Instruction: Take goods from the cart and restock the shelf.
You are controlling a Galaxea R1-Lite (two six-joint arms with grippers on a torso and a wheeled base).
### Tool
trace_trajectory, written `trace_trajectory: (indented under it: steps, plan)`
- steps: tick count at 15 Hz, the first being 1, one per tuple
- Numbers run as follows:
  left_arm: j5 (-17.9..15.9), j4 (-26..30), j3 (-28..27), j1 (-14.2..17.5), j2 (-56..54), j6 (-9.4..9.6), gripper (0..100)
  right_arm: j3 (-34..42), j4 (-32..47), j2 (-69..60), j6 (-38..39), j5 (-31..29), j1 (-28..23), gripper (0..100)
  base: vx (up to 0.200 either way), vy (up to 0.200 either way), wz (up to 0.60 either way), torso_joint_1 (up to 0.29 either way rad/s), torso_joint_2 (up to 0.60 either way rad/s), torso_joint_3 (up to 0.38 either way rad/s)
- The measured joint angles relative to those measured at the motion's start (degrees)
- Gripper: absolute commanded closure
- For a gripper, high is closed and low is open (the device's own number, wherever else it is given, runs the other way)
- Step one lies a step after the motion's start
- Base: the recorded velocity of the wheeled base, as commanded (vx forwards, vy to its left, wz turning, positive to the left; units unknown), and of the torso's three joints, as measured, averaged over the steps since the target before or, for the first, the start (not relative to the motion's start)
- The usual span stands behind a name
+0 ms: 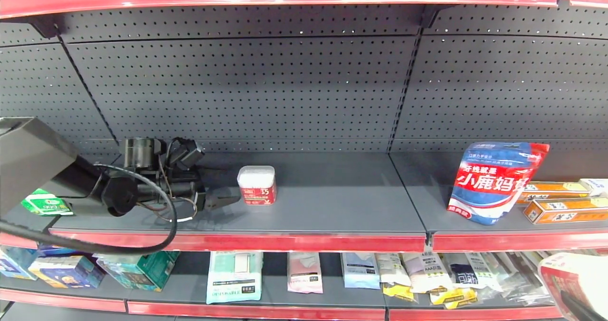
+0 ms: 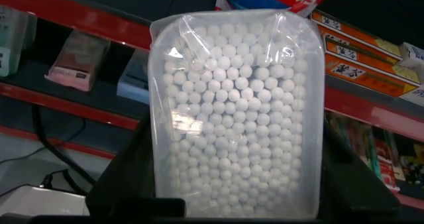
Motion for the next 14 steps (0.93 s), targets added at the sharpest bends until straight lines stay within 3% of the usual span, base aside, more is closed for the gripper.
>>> trace_trajectory:
  steps: [7,14]
  plan:
    - [-4.9,0.4,-8.3,-2.5,5.6,-0.43,0,2.1,0.0,-0.8,0.0,-1.3,0.0,100,0.0,0.0,0.0,0.0,0.0,0.0]
    - [-6.0,0.4,-15.3,-4.1,10.5,-0.35,0,2.4,0.0,-0.9,0.0,-1.7,0.0,100,0.0,0.0,0.0,0.0,0.0,0.0]
